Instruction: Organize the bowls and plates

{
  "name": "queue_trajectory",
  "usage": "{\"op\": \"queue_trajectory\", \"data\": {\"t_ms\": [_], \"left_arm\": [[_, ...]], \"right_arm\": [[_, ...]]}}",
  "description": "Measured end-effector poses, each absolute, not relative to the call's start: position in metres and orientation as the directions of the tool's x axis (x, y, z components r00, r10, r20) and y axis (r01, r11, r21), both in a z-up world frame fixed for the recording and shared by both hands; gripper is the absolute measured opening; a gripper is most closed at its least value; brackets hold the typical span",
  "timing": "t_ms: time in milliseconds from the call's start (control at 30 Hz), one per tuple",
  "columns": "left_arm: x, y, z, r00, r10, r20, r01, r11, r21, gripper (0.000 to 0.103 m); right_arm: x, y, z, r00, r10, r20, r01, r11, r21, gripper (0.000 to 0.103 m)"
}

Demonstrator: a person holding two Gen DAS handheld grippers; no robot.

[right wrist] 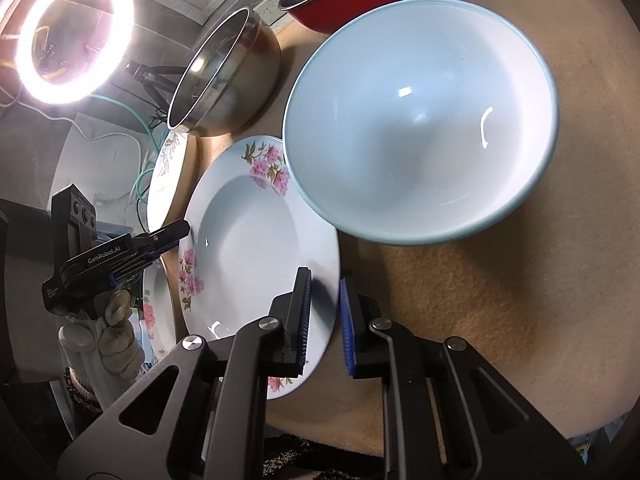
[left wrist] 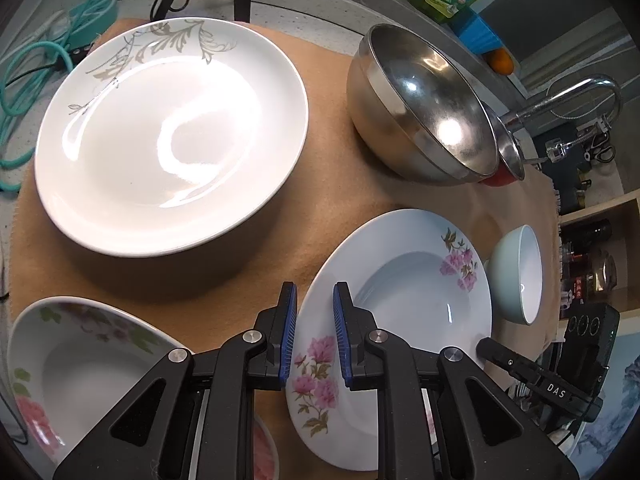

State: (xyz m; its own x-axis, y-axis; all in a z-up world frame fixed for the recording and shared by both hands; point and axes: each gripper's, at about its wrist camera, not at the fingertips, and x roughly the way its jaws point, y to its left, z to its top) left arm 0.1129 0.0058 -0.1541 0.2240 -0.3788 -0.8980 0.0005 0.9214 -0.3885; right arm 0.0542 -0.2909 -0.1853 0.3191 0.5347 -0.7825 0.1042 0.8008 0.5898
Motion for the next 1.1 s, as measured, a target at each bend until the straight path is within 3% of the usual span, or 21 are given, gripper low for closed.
{"op": "queue_trajectory", "data": {"t_ms": [1100], "left_arm": [[0.074, -0.012, -0.155, 0.204, -0.374, -0.905, 0.026, 0.926, -0.377, 0.017]], "right_arm": [[0.05, -0.286, -0.185, 0.316, 0.507, -0.802, 0.112, 0.82, 0.562, 0.014]]}}
